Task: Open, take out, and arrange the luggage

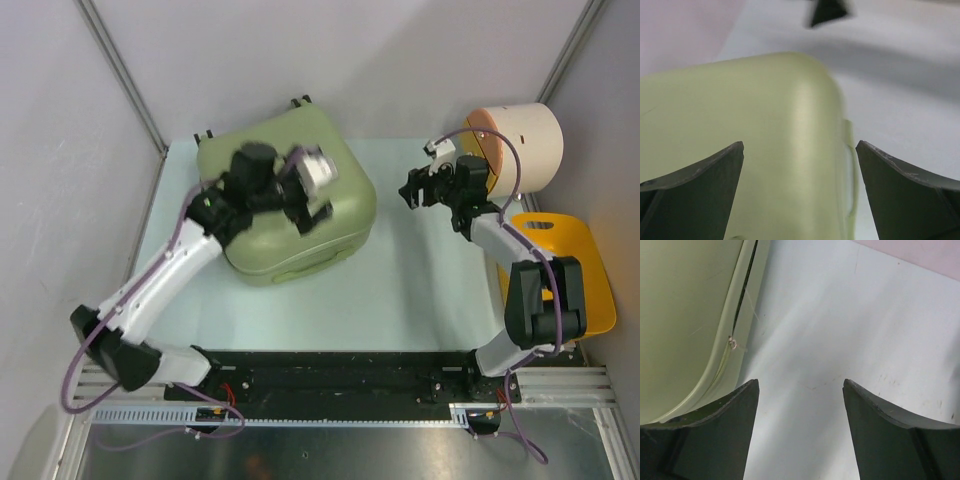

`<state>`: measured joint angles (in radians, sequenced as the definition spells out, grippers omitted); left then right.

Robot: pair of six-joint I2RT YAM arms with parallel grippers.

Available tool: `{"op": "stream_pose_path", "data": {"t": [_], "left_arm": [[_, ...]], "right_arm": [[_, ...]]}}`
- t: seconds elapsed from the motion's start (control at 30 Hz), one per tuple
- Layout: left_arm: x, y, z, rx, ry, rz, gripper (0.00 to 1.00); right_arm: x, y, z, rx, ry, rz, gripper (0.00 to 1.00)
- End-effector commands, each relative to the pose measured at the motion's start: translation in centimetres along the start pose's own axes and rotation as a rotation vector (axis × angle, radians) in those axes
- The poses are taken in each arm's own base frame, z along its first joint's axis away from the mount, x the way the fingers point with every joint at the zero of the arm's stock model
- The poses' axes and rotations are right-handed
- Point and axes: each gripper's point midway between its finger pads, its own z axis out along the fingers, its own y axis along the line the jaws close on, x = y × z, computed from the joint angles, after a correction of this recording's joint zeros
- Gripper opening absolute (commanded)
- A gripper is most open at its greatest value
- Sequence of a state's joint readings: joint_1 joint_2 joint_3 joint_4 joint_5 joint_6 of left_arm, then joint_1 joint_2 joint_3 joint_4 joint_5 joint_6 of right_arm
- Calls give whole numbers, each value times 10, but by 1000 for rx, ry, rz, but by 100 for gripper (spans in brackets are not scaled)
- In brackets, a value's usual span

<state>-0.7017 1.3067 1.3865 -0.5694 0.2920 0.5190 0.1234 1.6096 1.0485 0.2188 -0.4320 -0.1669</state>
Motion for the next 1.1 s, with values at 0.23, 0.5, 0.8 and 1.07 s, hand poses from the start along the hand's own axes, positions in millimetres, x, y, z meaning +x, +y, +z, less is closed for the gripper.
{"op": "stream_pose_path", "data": {"t": [0.23,0.5,0.8,1.07], "left_arm": [[55,331,-50,-623,-117,-643,99],[170,450,-78,-1003,-64,-644,95],[258,481,-53,-1101,18,-554,92],[303,473,-21,-1052,245,-285,88]], "right_arm": [[14,69,-61,-66,187,119,75],[33,138,-68,-225,258,84,77],[46,186,-69,-380,295,-17,75],[50,192,-58,-376,293,-47,74]]}}
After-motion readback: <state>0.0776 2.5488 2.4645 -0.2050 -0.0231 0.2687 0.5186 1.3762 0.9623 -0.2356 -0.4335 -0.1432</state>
